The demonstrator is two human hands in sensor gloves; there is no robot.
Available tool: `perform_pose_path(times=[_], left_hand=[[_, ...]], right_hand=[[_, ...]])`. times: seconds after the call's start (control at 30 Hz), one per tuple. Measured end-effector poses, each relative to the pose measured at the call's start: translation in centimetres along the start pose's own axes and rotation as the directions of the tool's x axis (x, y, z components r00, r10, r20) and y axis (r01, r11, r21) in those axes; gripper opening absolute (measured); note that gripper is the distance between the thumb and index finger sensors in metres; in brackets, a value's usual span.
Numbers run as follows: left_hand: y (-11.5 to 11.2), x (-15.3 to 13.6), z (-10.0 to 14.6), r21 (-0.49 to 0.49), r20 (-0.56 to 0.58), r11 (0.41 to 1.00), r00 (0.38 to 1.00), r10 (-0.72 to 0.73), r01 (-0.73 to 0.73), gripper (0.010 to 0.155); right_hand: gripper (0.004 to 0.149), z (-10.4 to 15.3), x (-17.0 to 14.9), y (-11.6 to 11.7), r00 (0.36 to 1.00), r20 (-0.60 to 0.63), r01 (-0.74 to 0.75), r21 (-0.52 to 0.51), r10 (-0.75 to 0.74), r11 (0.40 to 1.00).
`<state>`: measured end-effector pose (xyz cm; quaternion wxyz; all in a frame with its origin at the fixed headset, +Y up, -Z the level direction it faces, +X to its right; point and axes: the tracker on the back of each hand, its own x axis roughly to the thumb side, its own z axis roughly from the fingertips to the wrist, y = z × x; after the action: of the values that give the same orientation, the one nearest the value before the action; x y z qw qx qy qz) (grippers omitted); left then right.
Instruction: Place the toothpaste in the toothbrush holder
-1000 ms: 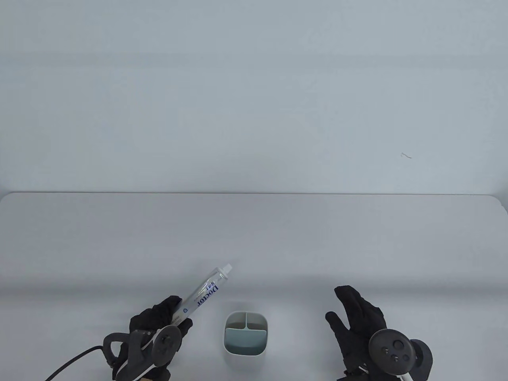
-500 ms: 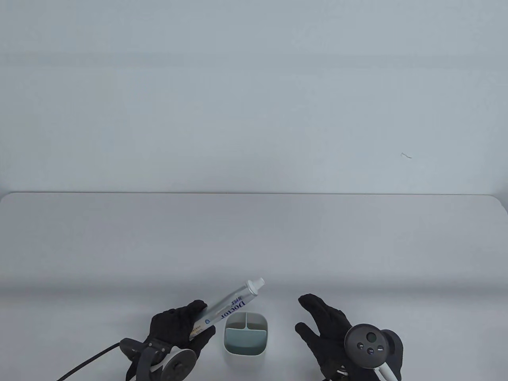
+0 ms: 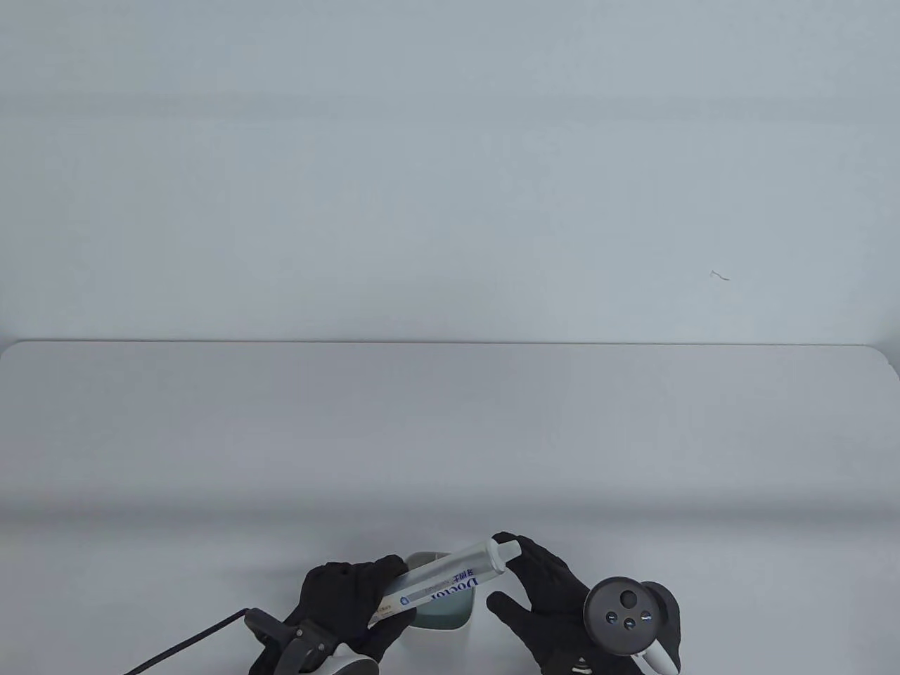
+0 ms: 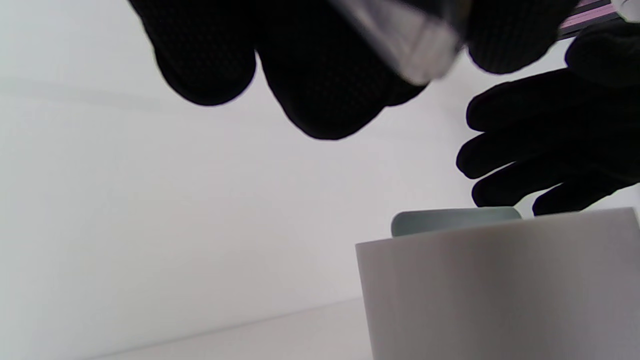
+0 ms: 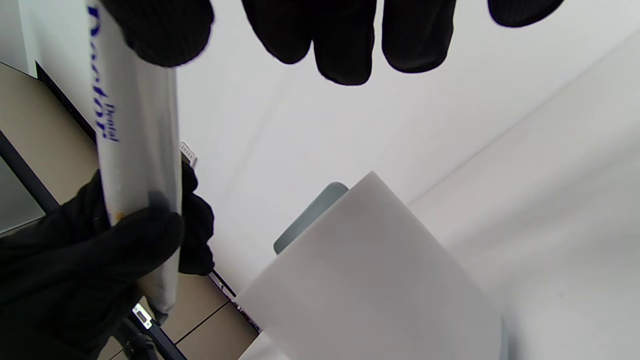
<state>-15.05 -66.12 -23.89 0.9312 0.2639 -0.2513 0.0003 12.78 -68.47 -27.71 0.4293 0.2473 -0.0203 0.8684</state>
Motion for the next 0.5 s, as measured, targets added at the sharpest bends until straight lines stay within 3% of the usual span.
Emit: perform_pose_path(times=[0.2,0.33,0.5], left_hand=[[-0.1,1.3,0.0,0.001,0.063,1.000,0.998,-0.021,0.021,0.068],[0.0,1.9,0.0,0.014,0.089,1.000,0.996,0.003,-0.004,0.068],[0.1,1.8,0.1,0.035,0.159,0.997,0.985,0.065,-0.071,0.065]], right_hand=[[0.059,0.3,1.0,0.1,0.993,0.099,0.063,-0.004,-0.062,0.998],[0.062,0.4,1.9,0.4,0.987,0.159,0.039,0.003,-0.039,0.999],[0.072,0.4,2.8,1.1,0.969,0.204,0.130,0.052,-0.138,0.990]])
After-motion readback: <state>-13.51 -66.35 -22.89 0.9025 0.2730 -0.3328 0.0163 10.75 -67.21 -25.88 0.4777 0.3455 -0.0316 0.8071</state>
